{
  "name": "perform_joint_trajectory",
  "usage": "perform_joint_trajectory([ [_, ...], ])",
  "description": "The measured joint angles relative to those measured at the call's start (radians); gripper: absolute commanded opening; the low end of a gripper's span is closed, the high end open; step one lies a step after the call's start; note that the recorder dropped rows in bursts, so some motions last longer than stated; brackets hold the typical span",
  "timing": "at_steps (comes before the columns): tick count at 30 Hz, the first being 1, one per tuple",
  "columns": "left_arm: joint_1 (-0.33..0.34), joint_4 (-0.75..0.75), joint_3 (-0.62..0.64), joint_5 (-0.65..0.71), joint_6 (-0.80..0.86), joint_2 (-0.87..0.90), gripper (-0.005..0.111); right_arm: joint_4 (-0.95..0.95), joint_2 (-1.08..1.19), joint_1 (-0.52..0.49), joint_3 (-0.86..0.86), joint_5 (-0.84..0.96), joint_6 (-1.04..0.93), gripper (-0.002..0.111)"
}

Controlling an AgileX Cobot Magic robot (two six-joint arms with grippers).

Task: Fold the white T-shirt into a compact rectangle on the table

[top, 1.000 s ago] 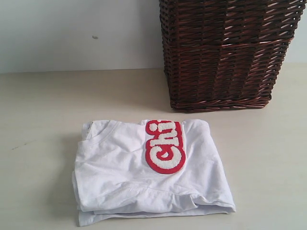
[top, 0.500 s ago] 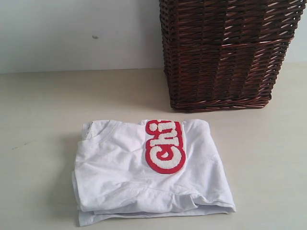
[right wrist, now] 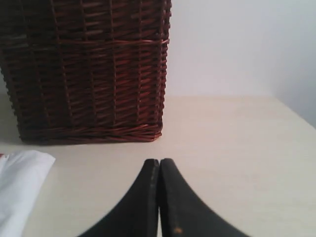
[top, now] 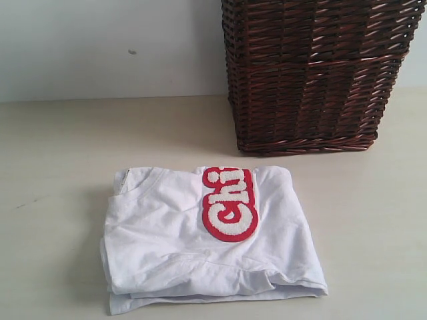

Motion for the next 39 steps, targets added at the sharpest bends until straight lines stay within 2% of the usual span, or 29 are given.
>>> perform_joint_trajectory([
  [39, 0.0, 0.0, 0.0, 0.0, 0.0, 0.0, 0.0, 0.009, 0.0, 0.0, 0.0, 0.029, 0.038, 0.0],
])
